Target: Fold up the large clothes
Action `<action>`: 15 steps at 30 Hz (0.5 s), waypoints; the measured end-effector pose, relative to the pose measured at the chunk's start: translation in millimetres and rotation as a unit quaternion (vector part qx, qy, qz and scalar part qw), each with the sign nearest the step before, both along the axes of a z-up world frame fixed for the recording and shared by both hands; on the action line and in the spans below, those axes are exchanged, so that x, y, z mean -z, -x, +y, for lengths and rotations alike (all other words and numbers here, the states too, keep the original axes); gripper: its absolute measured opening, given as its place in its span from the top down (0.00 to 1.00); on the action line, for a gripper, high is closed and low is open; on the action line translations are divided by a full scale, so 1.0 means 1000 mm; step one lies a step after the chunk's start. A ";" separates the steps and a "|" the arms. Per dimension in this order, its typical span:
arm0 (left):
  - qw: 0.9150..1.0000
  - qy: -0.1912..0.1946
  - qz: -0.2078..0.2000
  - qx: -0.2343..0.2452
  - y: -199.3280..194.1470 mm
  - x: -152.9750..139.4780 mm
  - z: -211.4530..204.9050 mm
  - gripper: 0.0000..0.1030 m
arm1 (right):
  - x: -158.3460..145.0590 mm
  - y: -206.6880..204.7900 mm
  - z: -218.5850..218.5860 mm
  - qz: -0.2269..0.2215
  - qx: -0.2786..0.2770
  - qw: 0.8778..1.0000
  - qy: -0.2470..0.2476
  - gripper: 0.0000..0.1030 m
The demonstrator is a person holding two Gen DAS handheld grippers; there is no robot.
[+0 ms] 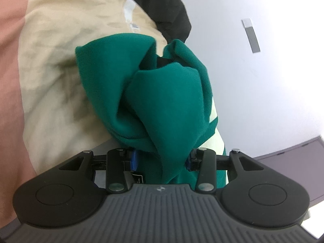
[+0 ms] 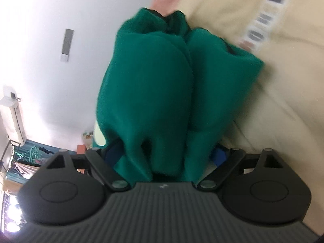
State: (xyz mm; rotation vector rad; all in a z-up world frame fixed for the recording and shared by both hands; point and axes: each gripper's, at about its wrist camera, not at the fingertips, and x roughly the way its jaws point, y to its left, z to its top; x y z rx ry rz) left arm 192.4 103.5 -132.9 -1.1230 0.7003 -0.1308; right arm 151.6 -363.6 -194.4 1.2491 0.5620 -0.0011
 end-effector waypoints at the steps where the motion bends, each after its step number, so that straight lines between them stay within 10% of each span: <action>1: 1.000 -0.006 -0.001 0.001 0.000 -0.002 -0.002 0.54 | 0.000 -0.005 0.001 -0.003 -0.001 1.000 0.006 0.10; 15: 0.999 -0.029 -0.014 0.010 -0.001 -0.004 -0.006 0.54 | 0.008 -0.053 0.022 -0.012 0.034 0.999 0.012 0.04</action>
